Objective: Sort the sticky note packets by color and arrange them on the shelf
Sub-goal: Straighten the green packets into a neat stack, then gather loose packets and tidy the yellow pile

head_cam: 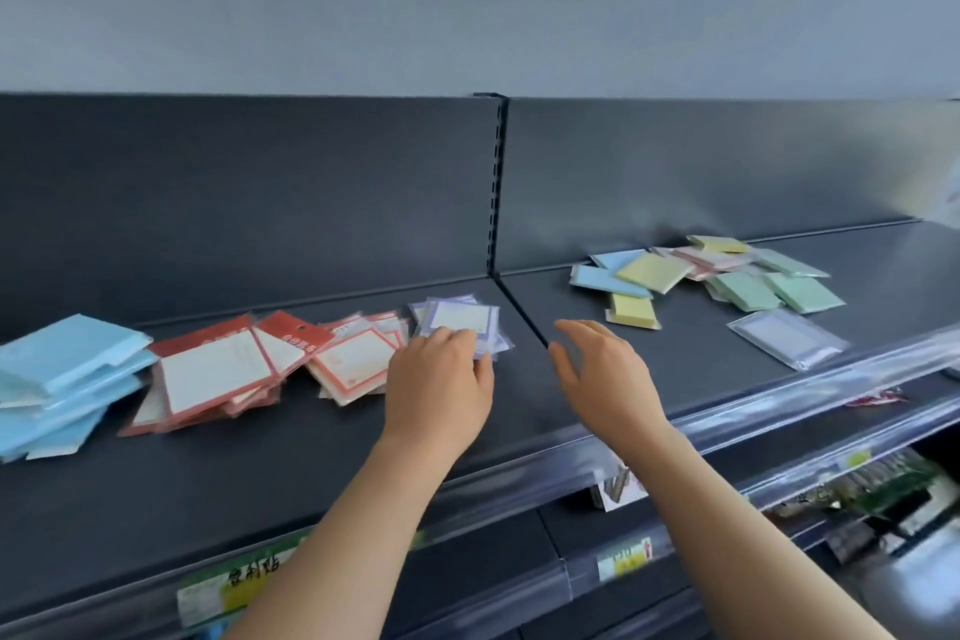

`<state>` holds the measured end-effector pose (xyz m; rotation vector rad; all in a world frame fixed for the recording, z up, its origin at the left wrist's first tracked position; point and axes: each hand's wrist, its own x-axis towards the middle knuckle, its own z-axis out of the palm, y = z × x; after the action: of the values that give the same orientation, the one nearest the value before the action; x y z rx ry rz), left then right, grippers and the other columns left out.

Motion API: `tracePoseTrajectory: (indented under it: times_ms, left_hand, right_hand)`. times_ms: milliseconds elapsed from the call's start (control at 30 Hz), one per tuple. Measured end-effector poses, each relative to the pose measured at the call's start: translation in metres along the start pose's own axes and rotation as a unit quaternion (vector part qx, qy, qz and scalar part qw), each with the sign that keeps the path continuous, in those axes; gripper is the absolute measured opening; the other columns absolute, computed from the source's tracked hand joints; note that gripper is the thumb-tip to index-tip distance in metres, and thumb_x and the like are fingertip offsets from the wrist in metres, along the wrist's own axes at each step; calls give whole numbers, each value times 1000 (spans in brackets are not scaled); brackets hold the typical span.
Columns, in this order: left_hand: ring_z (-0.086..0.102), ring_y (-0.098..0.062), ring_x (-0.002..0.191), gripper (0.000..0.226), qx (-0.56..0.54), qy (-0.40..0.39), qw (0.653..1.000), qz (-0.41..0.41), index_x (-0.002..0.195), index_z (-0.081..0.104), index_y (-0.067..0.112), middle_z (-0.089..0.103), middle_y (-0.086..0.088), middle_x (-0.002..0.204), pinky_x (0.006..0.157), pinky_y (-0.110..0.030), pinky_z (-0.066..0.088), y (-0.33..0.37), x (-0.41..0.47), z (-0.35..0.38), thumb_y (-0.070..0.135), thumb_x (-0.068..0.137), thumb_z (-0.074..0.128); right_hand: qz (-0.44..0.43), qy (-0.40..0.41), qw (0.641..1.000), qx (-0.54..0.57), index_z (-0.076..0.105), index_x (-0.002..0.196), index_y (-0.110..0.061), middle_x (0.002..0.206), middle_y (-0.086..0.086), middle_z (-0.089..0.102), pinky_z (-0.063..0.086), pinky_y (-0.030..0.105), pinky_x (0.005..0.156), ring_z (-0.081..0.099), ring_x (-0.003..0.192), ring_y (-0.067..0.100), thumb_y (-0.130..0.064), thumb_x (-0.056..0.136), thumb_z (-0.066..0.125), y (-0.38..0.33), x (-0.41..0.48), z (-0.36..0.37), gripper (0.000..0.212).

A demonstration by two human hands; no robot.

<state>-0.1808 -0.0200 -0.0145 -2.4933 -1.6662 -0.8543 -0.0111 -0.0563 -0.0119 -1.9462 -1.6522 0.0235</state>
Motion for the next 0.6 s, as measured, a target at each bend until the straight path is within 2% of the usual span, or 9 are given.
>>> tracePoseTrajectory:
  times_ms: [100,233,500,600]
  left_hand:
    - [57,-24,86,25,-14,-22,1000,9,95,62,16,65,0,95,73,-34,45,16,24,20,33,96,43]
    - [57,-24,98,28,-55,-54,997,8,110,62,14,63,-1,105,83,-37,47,42,60,43,32,97,43]
    - [57,-24,103,33,-93,-115,989,-17,117,57,11,61,-4,112,80,-36,49,87,114,78,34,98,43]
    - [58,-23,103,41,-99,-153,982,-45,119,55,11,61,-3,113,80,-34,49,106,124,92,44,96,46]
  right_hand:
    - [28,10,1000,-8,52,135,-15,138,-1,53,41,29,92,52,122,19,-29,99,45,25,16,-5,39]
    - [63,17,998,-22,55,133,-16,135,-2,55,42,31,90,55,116,23,-29,99,46,59,37,-12,38]
    - [94,20,995,-24,57,129,-14,133,3,55,43,32,87,55,115,26,-20,98,45,135,84,-20,34]
    - [102,20,995,-10,52,135,-13,144,2,45,42,33,96,51,123,25,-14,96,43,161,105,-21,40]
